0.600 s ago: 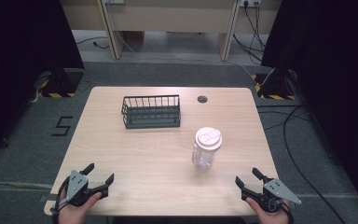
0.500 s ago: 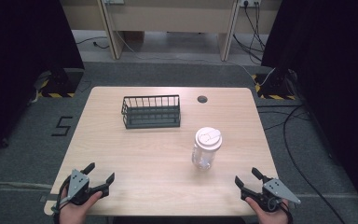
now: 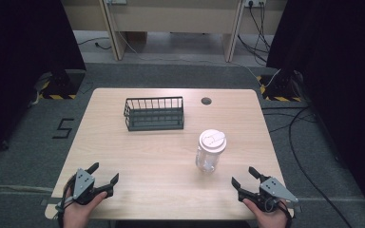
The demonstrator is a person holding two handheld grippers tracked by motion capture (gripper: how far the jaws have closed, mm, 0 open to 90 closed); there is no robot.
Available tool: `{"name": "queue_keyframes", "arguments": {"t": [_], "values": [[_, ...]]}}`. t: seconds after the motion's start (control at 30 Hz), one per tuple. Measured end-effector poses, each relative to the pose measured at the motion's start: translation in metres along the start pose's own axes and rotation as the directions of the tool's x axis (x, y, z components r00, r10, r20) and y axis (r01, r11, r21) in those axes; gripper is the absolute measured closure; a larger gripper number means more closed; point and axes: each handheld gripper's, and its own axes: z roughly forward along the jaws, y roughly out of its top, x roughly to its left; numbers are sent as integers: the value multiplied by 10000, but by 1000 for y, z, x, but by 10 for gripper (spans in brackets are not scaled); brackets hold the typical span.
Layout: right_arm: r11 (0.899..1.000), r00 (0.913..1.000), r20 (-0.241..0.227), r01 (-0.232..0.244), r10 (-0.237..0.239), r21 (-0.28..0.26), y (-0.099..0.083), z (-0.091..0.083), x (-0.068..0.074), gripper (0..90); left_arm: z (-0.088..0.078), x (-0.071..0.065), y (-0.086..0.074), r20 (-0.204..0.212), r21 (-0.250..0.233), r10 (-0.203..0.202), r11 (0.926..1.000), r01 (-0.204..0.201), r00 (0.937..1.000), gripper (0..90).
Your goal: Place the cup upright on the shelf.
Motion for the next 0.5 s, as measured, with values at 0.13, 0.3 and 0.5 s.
{"name": "queue_keyframes", "arguments": {"t": [0.13, 0.3, 0.5], "values": [[9999, 9997, -155, 162, -163, -53, 6, 6, 5, 216, 5, 1, 4, 235, -43, -129, 9999, 130, 9996, 159], [9994, 9991, -248, 344, -344, 21, 11, 16, 7, 207, 7, 0, 3, 267, -31, -140, 9999, 141, 9995, 159], [9993, 9985, -428, 346, -341, 107, 14, 32, 9, 201, 1, -2, -4, 110, 74, -183, 9998, 183, 9998, 159]]}}
